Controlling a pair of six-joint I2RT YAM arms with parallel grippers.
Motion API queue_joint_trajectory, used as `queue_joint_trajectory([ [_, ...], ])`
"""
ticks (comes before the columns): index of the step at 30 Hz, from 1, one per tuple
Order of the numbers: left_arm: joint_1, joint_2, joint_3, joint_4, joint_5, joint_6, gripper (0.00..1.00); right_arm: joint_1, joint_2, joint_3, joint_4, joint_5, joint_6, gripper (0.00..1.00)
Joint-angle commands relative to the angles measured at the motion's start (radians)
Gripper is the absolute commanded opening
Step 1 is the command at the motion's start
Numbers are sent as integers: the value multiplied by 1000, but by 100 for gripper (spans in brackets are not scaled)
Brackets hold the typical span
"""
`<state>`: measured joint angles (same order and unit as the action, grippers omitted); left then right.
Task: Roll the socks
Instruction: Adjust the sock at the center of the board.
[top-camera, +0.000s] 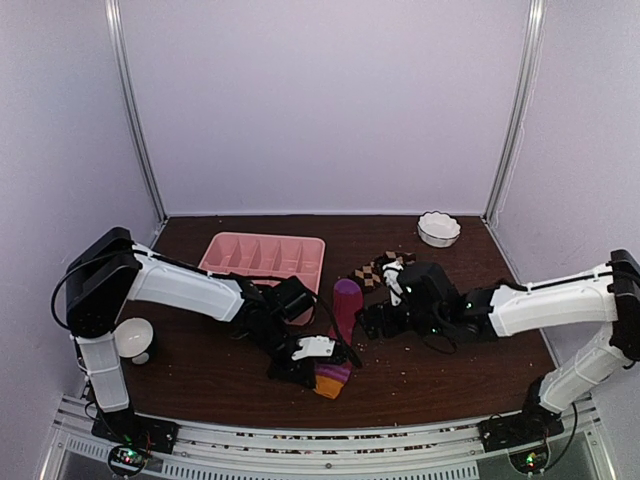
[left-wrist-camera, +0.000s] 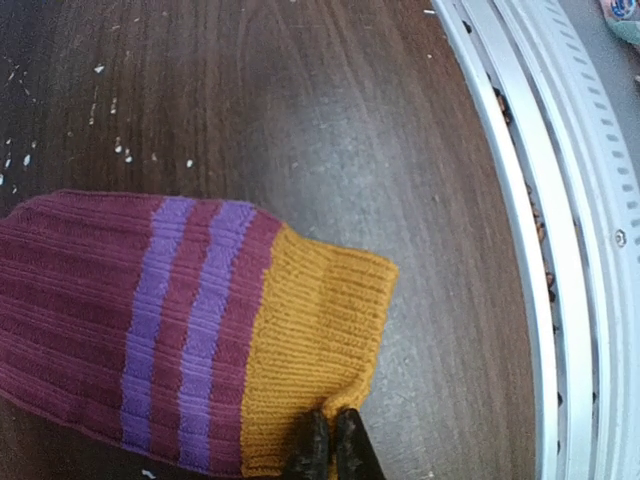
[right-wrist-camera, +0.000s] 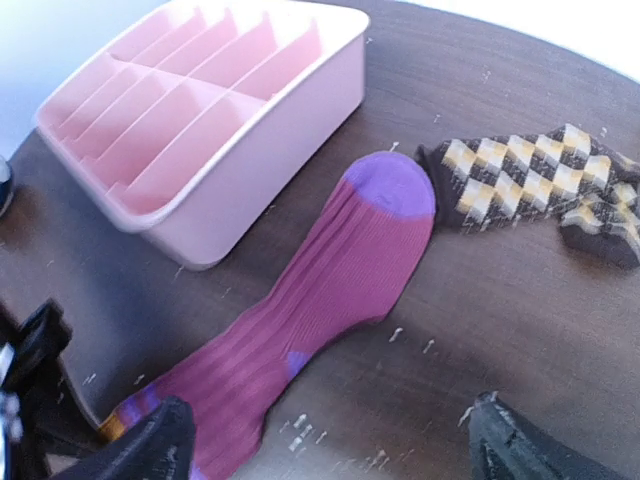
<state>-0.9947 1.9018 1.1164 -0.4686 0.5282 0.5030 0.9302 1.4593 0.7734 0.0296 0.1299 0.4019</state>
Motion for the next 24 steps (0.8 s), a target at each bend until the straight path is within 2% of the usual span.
queue_joint_trajectory([
  [1,14,-30,17,-61,120,-2,0,198,-86,-214,166,173,-97,100],
  [4,40,-17,57,-109,194,-22,0,291,-113,-287,196,285,-117,100],
  [7,67,-33,71,-133,231,-36,0,306,-123,-305,186,393,-53,100],
  [10,82,-75,68,-146,253,-22,0,240,-99,-301,237,330,19,100],
  [13,82,-95,86,-199,278,12,0,135,-25,-187,148,212,111,99],
  [16,83,-98,122,-262,287,39,0,71,68,-49,87,87,133,85],
  [21,89,-111,164,-327,280,77,0,21,273,206,-44,9,107,58],
  [24,99,-125,183,-360,279,91,0,-12,396,327,-109,-49,137,46],
])
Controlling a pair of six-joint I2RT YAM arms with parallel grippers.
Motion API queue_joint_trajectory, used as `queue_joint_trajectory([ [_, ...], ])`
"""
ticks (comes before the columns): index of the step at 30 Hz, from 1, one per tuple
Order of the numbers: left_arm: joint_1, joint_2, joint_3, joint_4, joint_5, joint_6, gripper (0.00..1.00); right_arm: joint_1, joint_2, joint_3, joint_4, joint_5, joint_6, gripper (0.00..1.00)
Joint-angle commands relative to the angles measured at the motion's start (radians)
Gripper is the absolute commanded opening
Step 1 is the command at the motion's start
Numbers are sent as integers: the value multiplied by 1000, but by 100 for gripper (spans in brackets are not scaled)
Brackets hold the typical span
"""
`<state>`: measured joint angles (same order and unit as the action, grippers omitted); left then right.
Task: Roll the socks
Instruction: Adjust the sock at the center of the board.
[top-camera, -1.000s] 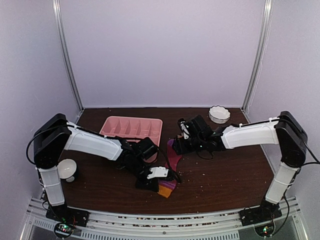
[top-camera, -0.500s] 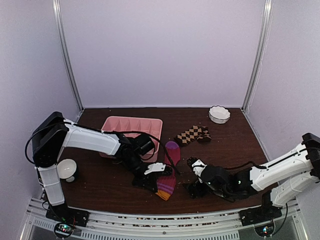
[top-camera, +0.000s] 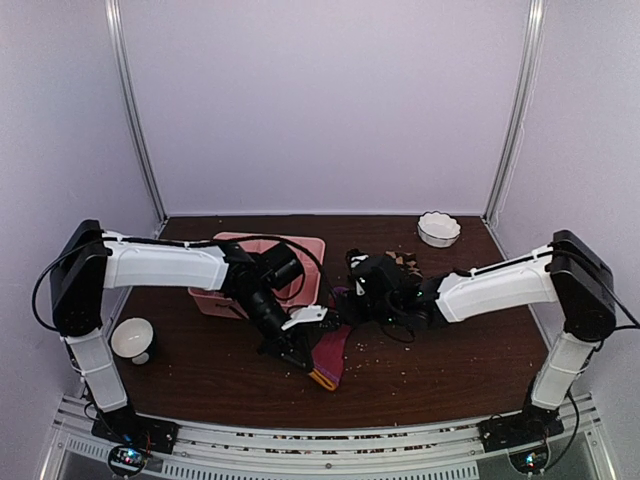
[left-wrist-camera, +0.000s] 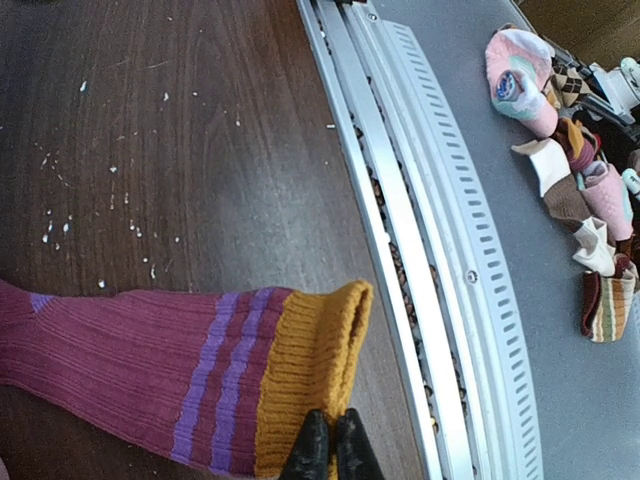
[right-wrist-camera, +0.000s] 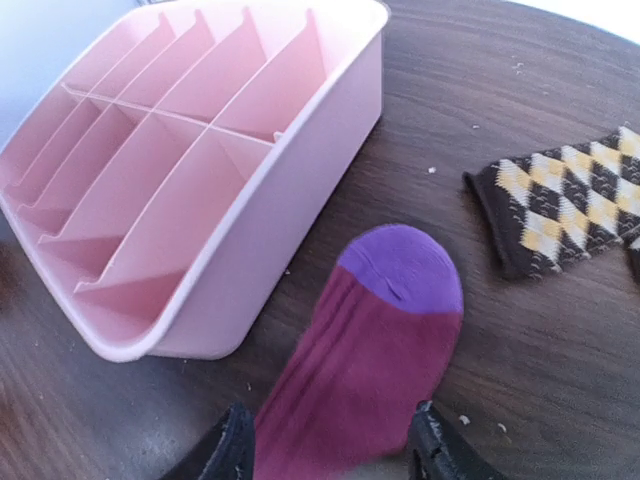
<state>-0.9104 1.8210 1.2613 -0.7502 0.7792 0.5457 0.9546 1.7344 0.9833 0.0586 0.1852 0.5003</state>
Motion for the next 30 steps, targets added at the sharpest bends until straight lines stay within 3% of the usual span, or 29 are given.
queue_joint_trajectory([
  [1,18,-51,44,-86,30,52,0,-43,158,148,-163,-119,49,39],
  [4,29,-82,64,-106,27,59,0,-53,253,210,-234,-139,76,22],
  [8,43,-115,123,-145,36,63,0,-57,305,247,-298,-118,112,18],
  [17,47,-151,250,-175,68,41,0,-60,312,247,-290,-102,121,18],
  [22,47,-138,300,-181,68,30,0,-61,278,215,-231,-105,104,27],
  [30,62,-117,193,-180,24,86,0,-73,237,196,-229,-123,50,36],
])
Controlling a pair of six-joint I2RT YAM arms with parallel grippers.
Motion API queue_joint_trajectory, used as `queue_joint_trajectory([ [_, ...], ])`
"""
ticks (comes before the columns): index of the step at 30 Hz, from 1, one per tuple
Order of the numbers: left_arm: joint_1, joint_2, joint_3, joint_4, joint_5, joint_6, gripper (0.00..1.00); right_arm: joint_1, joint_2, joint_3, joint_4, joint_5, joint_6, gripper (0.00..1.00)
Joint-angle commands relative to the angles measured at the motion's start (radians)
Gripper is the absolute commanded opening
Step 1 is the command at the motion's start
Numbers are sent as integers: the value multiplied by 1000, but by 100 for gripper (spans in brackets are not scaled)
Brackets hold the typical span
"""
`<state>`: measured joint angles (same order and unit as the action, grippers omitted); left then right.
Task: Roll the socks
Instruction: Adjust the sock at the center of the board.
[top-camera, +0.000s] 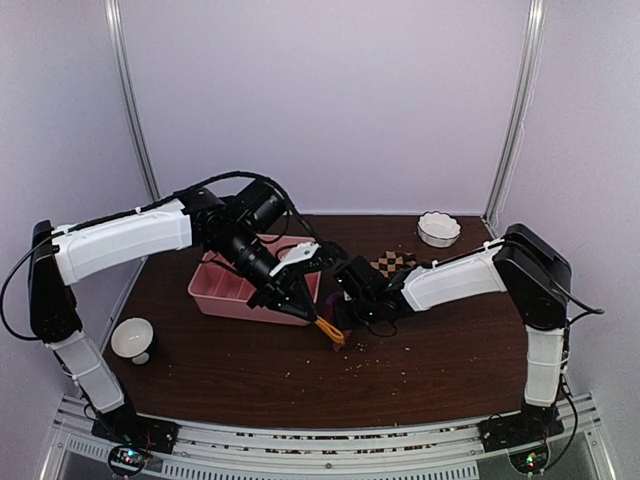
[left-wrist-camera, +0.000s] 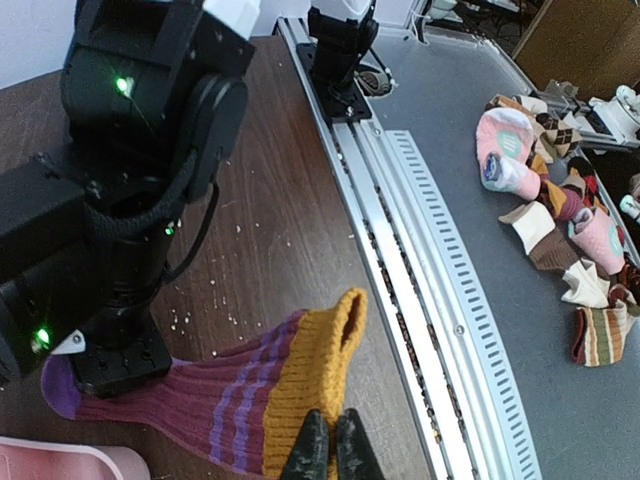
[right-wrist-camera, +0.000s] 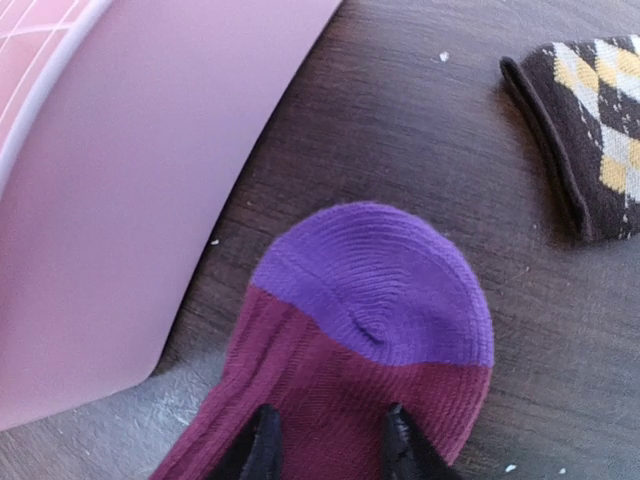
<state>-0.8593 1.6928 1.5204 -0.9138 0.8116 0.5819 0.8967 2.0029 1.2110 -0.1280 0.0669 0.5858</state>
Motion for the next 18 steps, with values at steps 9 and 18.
queue_joint_trajectory([
  [9,13,19,-231,-64,-98,162,0,-28,-72,-38,-46,-21,-105,46],
  [18,18,0,-309,51,-269,178,0,-25,-298,-175,58,79,-156,64],
])
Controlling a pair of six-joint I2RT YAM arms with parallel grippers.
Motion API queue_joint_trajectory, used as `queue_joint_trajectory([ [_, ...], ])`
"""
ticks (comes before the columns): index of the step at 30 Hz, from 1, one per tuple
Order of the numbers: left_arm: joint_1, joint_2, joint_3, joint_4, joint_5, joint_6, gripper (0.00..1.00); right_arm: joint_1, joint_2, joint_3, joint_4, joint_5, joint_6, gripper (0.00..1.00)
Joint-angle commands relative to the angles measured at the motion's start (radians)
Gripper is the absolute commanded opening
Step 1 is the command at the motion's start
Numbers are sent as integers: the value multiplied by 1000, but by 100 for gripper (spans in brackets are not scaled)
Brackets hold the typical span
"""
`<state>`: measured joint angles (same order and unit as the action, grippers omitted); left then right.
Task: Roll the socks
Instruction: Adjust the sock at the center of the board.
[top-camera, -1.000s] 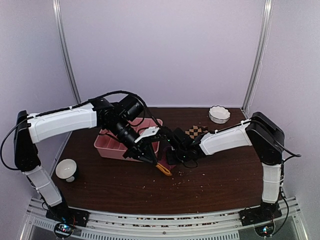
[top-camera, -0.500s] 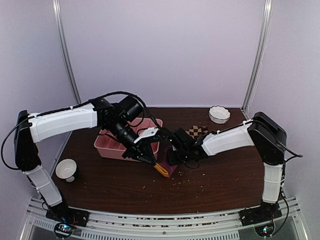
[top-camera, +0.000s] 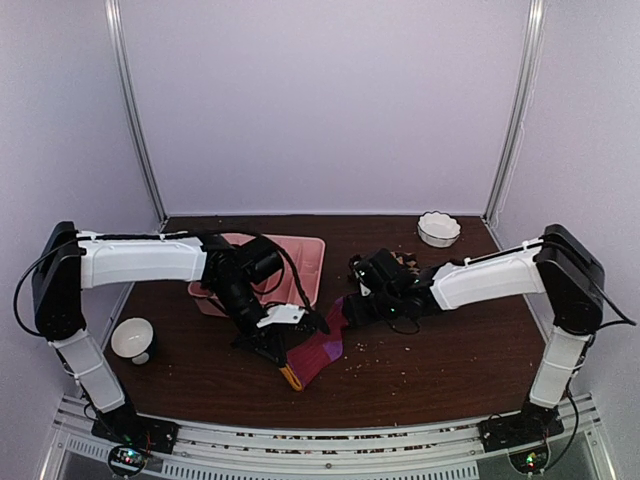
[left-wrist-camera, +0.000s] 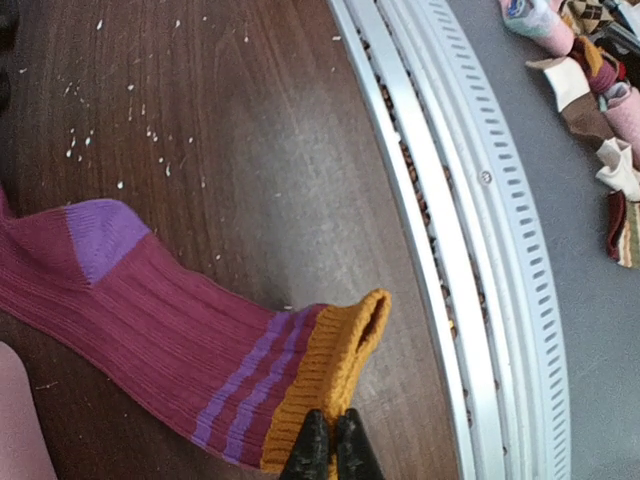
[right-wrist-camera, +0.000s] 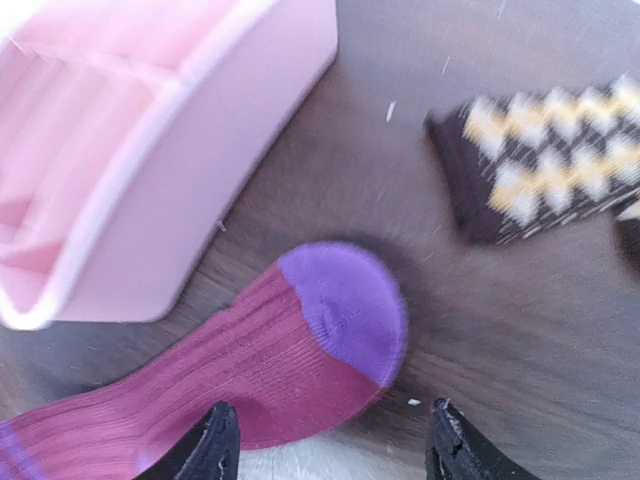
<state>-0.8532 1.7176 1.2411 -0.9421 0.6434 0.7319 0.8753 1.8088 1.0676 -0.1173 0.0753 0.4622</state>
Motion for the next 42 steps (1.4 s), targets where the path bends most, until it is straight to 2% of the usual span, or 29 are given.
queue_joint_trajectory([
  [1,12,-35,-36,93,-112,29,0,-3,-115,-37,32,74,-31,63],
  [5,13,-23,-43,104,-94,22,0,12,-146,-115,70,52,3,61],
  [11,13,16,-71,115,-22,5,0,107,-136,-166,157,26,93,53],
  [18,13,45,-77,134,58,-27,0,121,10,-47,225,-94,190,41],
  [23,13,46,-93,159,65,-36,0,121,77,-28,184,-102,219,33],
  [29,10,48,-109,224,106,-70,0,91,66,-111,169,-87,249,23],
  [37,-27,128,-65,311,129,-136,0,-1,72,-86,67,-91,167,21],
  [42,-33,183,-70,469,118,-237,0,-42,109,1,-35,-84,90,21],
])
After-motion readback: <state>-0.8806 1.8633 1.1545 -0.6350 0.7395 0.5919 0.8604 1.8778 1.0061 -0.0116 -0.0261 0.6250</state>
